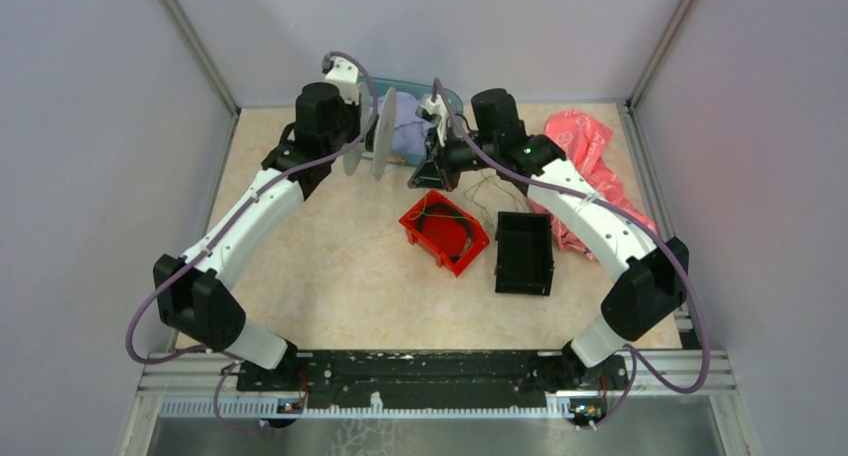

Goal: Wrap the cables
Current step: Wrap the cable around the cable reel.

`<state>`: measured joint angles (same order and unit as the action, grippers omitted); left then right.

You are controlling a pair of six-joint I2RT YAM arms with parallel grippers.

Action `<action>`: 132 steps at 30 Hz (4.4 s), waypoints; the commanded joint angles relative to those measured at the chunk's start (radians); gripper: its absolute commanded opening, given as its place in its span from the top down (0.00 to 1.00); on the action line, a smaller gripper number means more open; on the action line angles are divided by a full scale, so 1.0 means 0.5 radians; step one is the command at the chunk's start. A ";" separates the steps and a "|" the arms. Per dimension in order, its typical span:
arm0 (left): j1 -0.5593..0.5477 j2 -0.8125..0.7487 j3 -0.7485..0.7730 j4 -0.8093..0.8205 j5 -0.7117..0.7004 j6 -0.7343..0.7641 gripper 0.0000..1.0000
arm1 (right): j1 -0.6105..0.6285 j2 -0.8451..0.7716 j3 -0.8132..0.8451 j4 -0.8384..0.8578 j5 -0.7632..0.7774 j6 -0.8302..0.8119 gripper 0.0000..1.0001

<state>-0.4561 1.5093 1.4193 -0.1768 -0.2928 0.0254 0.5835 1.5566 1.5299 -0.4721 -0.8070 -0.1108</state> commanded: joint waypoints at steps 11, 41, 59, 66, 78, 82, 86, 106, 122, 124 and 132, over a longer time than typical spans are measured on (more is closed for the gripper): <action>-0.109 -0.150 -0.134 0.267 0.206 0.224 1.00 | -0.201 -0.047 0.377 0.055 0.037 0.316 1.00; -0.164 -0.351 -0.080 -0.002 0.991 0.270 1.00 | -0.551 0.279 0.259 0.034 0.738 0.156 0.86; -0.117 -0.306 0.012 -0.020 0.774 0.132 1.00 | -0.578 0.073 0.216 -0.093 0.449 0.072 0.28; -0.089 -0.254 0.041 -0.032 0.688 0.064 1.00 | -0.578 -0.116 0.083 0.004 0.247 0.065 0.18; -0.031 -0.263 0.101 -0.079 0.851 -0.121 1.00 | -0.592 -0.129 -0.365 0.285 0.245 -0.073 0.21; -0.018 -0.266 0.104 -0.085 0.894 -0.169 1.00 | -0.592 -0.035 -0.450 0.341 0.098 -0.113 0.22; -0.005 -0.267 0.107 -0.085 0.938 -0.212 1.00 | -0.592 0.044 -0.467 0.400 0.036 -0.141 0.24; 0.092 -0.278 0.109 -0.079 1.063 -0.382 1.00 | -0.590 0.120 -0.492 0.597 -0.015 0.103 1.00; 0.157 -0.262 0.235 -0.096 1.051 -0.440 1.00 | -0.563 0.357 -0.452 0.400 0.333 0.210 1.00; 0.161 -0.248 0.256 -0.100 1.022 -0.451 1.00 | -0.529 0.362 -0.468 0.389 0.318 0.200 1.00; 0.162 -0.185 0.316 -0.147 0.771 -0.487 1.00 | -0.286 0.339 -0.551 0.392 0.253 0.151 1.00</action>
<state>-0.3794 1.4067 1.5211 -0.2890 0.1642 -0.1860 0.3710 1.7504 1.2705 -0.2852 -0.6521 -0.0086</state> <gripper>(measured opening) 0.041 0.009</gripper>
